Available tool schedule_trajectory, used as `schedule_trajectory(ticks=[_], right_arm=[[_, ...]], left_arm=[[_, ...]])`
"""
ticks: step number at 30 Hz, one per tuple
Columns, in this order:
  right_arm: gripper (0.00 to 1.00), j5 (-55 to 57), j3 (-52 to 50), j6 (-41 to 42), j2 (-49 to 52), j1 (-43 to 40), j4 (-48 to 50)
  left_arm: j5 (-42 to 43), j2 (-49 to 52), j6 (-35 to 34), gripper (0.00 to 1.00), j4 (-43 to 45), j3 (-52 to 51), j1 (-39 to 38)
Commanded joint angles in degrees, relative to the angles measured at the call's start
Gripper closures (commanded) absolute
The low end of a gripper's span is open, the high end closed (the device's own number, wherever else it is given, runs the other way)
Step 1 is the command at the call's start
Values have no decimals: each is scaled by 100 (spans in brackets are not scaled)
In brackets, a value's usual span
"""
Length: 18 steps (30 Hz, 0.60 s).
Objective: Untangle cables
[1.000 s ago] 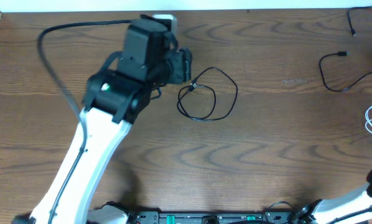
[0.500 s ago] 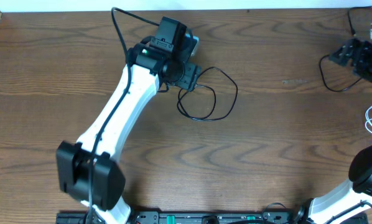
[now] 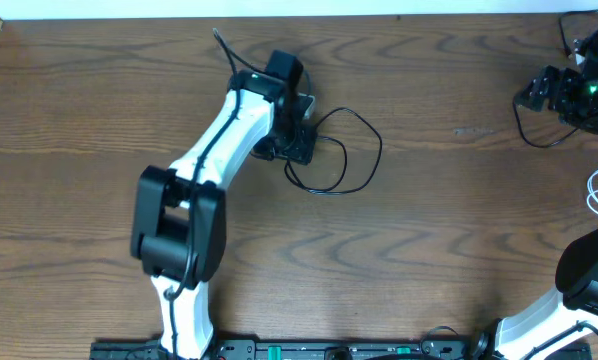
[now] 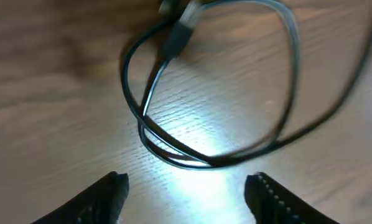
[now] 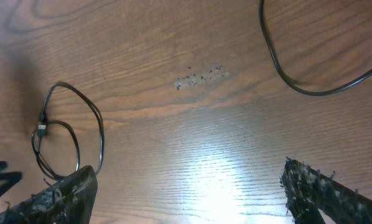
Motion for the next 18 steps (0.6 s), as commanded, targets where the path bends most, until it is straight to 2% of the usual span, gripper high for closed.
schedule_trajectory(ticks=[1, 4, 13, 18], right_arm=[[8, 44, 26, -105, -83, 17, -22], [8, 44, 26, -105, -83, 20, -20], [7, 44, 26, -131, -83, 17, -31], [7, 44, 26, -131, -83, 17, -70]], left_arm=[[-363, 317, -811, 41, 52, 61, 11], [-608, 494, -800, 42, 249, 61, 13], [-643, 577, 267, 43, 699, -55, 13], [-640, 577, 446, 45, 767, -369, 13]])
